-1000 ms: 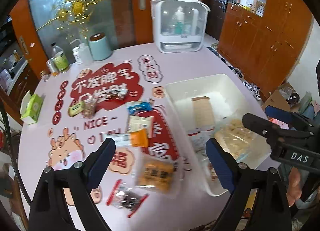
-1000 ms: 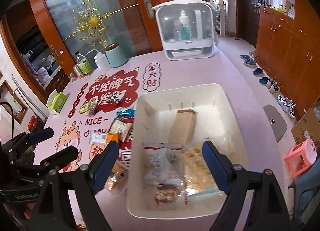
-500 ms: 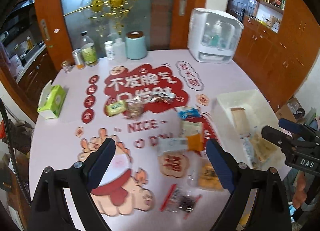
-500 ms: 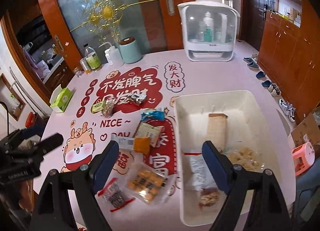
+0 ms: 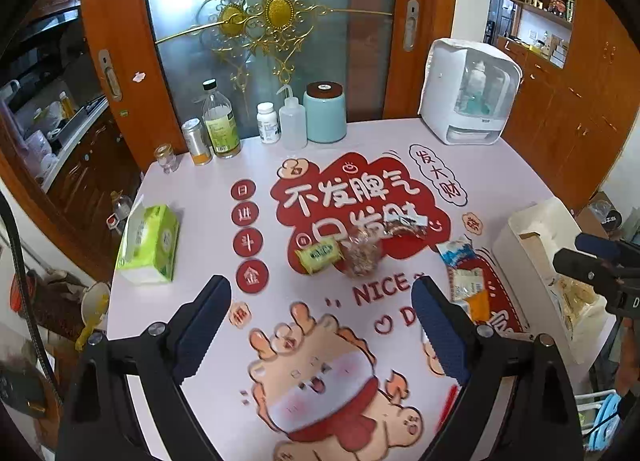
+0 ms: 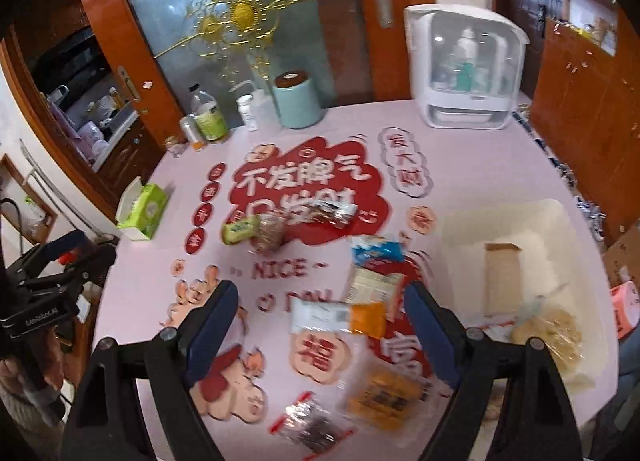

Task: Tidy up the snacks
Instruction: 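Withdraw both tools from the tray toward the remaining snacks, then grasp the green cake packet with the left gripper while the right grasps the nut bag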

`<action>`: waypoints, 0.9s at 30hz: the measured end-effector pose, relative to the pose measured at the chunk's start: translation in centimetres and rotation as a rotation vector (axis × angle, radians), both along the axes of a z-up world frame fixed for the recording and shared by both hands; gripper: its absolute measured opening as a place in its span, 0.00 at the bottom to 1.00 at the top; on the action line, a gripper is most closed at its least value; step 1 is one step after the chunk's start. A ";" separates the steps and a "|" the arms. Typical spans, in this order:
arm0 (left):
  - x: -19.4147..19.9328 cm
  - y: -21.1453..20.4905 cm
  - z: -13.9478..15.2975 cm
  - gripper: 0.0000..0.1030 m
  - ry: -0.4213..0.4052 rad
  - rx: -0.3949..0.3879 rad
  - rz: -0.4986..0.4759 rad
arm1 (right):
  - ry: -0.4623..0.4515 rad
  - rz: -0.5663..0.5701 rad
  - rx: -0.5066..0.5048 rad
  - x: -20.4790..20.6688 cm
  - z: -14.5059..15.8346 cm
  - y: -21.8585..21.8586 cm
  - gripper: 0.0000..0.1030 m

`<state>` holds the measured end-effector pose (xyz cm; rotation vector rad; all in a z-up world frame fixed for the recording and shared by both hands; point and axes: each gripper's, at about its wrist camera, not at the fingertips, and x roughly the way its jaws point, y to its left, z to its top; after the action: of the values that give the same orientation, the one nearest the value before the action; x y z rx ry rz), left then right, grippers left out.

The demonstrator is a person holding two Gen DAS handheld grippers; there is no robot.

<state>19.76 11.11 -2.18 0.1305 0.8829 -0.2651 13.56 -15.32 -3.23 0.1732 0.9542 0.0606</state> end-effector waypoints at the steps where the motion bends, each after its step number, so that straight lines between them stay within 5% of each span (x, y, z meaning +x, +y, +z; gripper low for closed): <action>1: 0.7 0.2 0.0 0.88 0.000 0.007 -0.006 | 0.000 0.003 0.000 0.6 0.1 0.4 0.82; 10: 8.5 -0.7 -3.0 0.88 0.009 0.074 -0.173 | 0.071 0.039 -0.032 9.8 -2.1 5.0 0.80; 16: 13.0 -2.2 -9.1 0.88 0.098 0.108 -0.261 | 0.199 0.044 -0.016 14.9 -7.9 6.3 0.65; 27: 16.8 -4.3 -19.3 0.88 0.249 0.177 -0.345 | 0.379 -0.012 0.079 20.2 -17.7 7.6 0.65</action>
<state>36.56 6.80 -21.49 0.4236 1.1310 -0.5327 33.80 -7.71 -20.89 0.2693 1.3300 0.0558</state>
